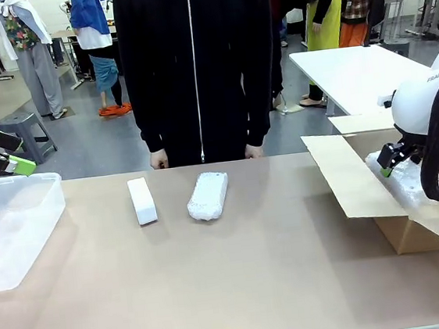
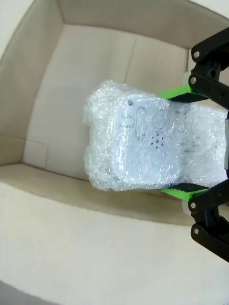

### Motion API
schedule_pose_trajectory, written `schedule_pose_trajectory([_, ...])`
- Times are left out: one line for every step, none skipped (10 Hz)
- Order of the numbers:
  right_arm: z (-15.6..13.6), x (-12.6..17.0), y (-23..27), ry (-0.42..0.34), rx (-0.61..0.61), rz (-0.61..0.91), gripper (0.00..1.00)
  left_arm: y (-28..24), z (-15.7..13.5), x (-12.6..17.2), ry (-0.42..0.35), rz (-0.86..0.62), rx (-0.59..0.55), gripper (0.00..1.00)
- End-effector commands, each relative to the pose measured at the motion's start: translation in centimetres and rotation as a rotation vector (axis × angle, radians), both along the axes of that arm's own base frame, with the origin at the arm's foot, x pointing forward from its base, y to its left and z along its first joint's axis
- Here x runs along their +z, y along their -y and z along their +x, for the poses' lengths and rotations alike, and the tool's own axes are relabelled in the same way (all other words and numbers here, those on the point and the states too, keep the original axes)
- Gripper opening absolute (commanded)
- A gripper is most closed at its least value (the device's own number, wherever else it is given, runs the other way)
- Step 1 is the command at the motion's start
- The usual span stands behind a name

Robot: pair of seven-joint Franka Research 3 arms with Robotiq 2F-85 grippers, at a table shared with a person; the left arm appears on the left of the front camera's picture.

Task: Separate and place wrapped and unwrapped clocks.
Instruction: If the picked Digital clock is wrapped, place it in the Package Box ; if not, place it in the Organizing box.

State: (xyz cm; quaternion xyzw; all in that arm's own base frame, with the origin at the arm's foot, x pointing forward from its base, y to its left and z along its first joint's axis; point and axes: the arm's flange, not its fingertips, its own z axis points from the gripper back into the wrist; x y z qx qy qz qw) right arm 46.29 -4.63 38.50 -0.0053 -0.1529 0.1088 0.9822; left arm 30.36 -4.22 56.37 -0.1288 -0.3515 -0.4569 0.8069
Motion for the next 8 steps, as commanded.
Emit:
schedule_pose_trajectory([0.8, 0.1, 1.1, -0.011, -0.025, -0.022, 0.79, 0.0, 0.1, -0.1, -0.003, -0.012, -0.012, 1.00])
schedule_pose_trajectory([0.6, 0.2, 1.3, -0.010, -0.042, -0.014, 0.92, 0.0, 0.1, -0.1, -0.003, -0.012, -0.012, 1.00])
schedule_pose_trajectory([0.4, 0.7, 1.4, -0.018, -0.044, -0.015, 1.00, 0.0, 0.1, -0.1, -0.003, -0.012, -0.012, 1.00])
schedule_pose_trajectory([0.2, 1.2, 1.4, -0.020, -0.039, -0.025, 1.00, 0.0, 0.1, -0.1, -0.003, -0.012, -0.012, 1.00])
schedule_pose_trajectory([0.0, 1.9, 1.4, -0.032, -0.029, -0.036, 1.00, 0.0, 0.1, -0.1, -0.003, -0.012, -0.012, 1.00])
schedule_pose_trajectory([-0.5, 3.1, 1.2, -0.040, -0.015, -0.054, 1.00, 0.0, 0.1, -0.1, -0.003, -0.012, -0.012, 1.00])
schedule_pose_trajectory([-1.2, 4.6, 1.0, -0.034, -0.005, -0.068, 1.00, 0.0, 0.1, -0.1, -0.003, -0.012, -0.012, 1.00])
schedule_pose_trajectory([-1.7, 6.2, 0.7, -0.020, 0.011, -0.069, 1.00, 0.0, 0.1, -0.1, -0.003, -0.012, -0.012, 1.00])
